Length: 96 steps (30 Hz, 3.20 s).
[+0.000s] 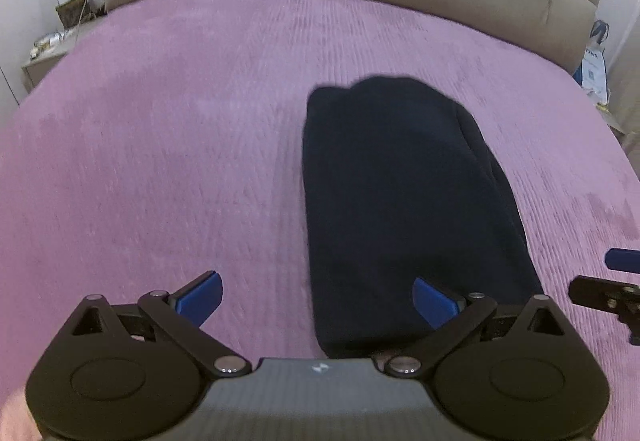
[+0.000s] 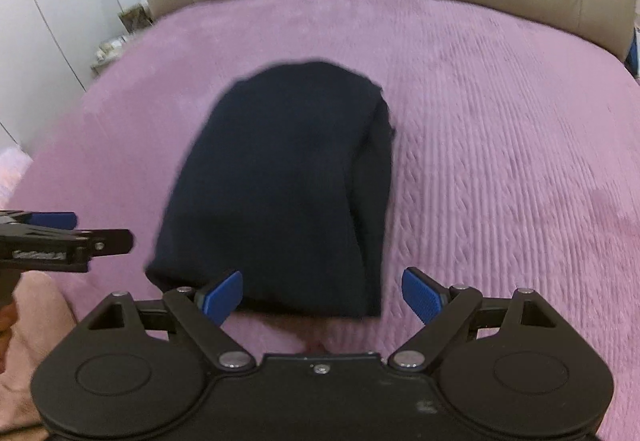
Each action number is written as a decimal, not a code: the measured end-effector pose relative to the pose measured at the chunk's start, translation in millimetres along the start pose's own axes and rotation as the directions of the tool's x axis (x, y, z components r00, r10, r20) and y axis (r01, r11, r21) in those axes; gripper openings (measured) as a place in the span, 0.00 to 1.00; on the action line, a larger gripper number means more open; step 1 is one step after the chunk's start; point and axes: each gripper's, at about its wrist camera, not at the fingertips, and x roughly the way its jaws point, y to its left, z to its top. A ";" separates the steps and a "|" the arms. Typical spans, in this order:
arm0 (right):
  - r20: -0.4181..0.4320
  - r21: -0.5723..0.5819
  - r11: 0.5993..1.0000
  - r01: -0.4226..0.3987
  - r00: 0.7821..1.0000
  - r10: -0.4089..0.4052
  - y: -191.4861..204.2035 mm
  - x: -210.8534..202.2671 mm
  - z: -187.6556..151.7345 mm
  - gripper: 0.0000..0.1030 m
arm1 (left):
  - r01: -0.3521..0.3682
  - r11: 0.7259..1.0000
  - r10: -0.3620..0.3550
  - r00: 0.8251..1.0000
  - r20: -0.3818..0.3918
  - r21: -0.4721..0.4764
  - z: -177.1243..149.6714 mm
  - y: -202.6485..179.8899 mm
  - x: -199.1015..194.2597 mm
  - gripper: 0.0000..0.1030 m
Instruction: Fold large clothes
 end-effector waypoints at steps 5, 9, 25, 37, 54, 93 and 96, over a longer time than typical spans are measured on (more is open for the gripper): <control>-0.026 0.033 0.999 0.010 1.000 -0.009 -4.7 11.4 -23.6 0.99 | 0.004 1.000 -0.005 0.999 -0.047 -0.015 -30.4 -8.7 10.9 1.00; -0.022 0.022 0.999 0.028 0.999 -0.027 -7.8 9.4 -26.8 0.99 | -0.027 1.000 0.027 0.998 -0.052 -0.001 -40.2 -10.9 13.6 1.00; -0.010 -0.030 0.999 0.024 1.000 -0.025 -0.6 4.7 -28.8 0.99 | -0.014 1.000 0.015 0.999 -0.048 0.015 -45.1 -21.5 16.0 1.00; -0.013 -0.043 0.999 0.021 1.000 -0.022 2.4 5.1 -29.3 0.99 | -0.008 1.000 0.009 0.998 -0.062 0.011 -45.4 -17.7 19.4 1.00; -0.016 -0.053 0.998 0.022 1.000 -0.023 6.6 3.5 -29.6 0.99 | 0.000 1.000 0.001 0.998 -0.063 0.010 -46.9 -18.0 22.0 0.99; -0.033 -0.067 0.998 0.012 0.999 -0.014 9.4 6.7 -30.0 0.99 | 0.002 1.000 -0.001 0.998 -0.064 0.025 -48.2 -19.9 26.0 1.00; -0.034 -0.069 0.998 0.010 0.999 -0.013 9.9 6.7 -30.0 0.99 | 0.000 1.000 0.002 0.998 -0.056 0.027 -48.3 -19.2 25.0 1.00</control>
